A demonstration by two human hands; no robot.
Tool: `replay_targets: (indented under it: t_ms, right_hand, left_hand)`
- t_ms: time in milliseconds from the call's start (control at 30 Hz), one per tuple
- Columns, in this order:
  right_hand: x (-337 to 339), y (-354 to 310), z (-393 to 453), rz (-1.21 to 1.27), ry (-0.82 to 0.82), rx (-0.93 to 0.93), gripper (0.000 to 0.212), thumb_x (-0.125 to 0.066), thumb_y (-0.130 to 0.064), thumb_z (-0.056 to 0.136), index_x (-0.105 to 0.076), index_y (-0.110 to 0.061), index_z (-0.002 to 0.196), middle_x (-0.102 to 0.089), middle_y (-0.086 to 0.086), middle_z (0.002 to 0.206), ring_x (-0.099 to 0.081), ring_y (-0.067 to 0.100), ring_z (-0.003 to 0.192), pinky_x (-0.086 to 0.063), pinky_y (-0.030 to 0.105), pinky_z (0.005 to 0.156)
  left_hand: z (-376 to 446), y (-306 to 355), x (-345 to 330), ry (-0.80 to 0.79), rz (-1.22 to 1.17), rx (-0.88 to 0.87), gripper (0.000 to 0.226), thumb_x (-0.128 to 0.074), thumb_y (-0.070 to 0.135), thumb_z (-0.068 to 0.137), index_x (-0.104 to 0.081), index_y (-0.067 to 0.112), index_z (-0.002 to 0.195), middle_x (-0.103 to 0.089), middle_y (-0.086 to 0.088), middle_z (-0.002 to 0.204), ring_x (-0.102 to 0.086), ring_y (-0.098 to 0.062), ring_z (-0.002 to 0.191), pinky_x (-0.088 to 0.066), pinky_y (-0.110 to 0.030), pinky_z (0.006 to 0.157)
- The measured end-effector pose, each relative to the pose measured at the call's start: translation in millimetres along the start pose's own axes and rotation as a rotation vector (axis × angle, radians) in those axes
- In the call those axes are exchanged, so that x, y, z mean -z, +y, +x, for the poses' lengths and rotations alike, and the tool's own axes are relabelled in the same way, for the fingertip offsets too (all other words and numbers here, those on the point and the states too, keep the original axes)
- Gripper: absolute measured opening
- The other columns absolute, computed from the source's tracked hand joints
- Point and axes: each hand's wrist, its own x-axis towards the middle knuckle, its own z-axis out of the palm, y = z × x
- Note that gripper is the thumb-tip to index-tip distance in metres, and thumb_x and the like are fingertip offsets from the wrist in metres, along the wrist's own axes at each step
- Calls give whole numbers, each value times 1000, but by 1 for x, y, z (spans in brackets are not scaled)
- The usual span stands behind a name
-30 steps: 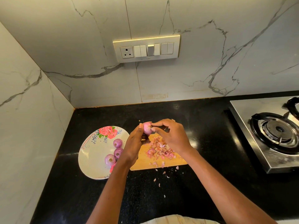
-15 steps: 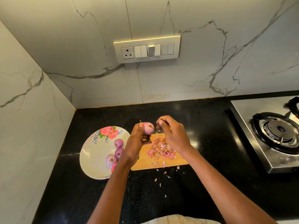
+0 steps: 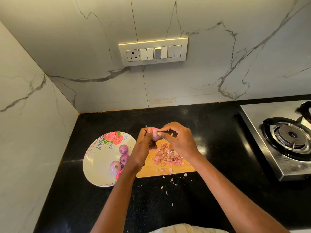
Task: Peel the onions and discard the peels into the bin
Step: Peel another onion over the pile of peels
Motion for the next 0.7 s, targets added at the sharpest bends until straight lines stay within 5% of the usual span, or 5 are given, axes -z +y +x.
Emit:
replay_targets:
  t_ms: [133, 233, 367, 567, 700]
  right_hand:
    - [-6, 2, -3, -189, 7, 75, 10, -68, -21, 97, -70, -15, 104, -67, -3, 103, -60, 5, 93, -45, 7, 78]
    - [-6, -1, -4, -166, 17, -10, 12, -60, -21, 102, -67, -14, 110, -65, -6, 102, -59, 2, 91, -44, 7, 75]
    - [1, -3, -2, -91, -13, -13, 15, -68, -23, 97, -71, -17, 111, -68, -12, 101, -59, -11, 97, -46, 5, 78]
    - [3, -2, 1, -26, -9, 9, 16, -77, -21, 90, -77, -15, 105, -74, -7, 97, -68, 7, 93, -56, 19, 81]
    - [1, -5, 1, -14, 6, -6, 15, -76, -18, 90, -78, -14, 105, -76, -6, 96, -70, 4, 91, -55, 15, 79]
  left_hand:
    - [0, -2, -4, 13, 49, -52, 38, -30, 46, 106, -48, 18, 126, -60, -8, 119, -62, -25, 97, -55, -20, 80]
    - [0, -2, -8, 27, 38, -67, 33, -33, 45, 106, -48, 22, 123, -60, -5, 117, -60, -16, 89, -56, -26, 81]
    - [1, -4, -7, 43, 13, -73, 34, -39, 47, 102, -48, 23, 126, -61, 0, 120, -65, -13, 95, -57, -25, 83]
    - [1, -1, -6, 54, 26, -131, 22, -43, 37, 105, -49, 25, 122, -62, 3, 120, -66, -9, 104, -56, -24, 85]
    - [0, -2, -3, 46, 38, -148, 23, -42, 32, 107, -48, 20, 127, -61, 3, 122, -65, -6, 104, -55, -21, 85]
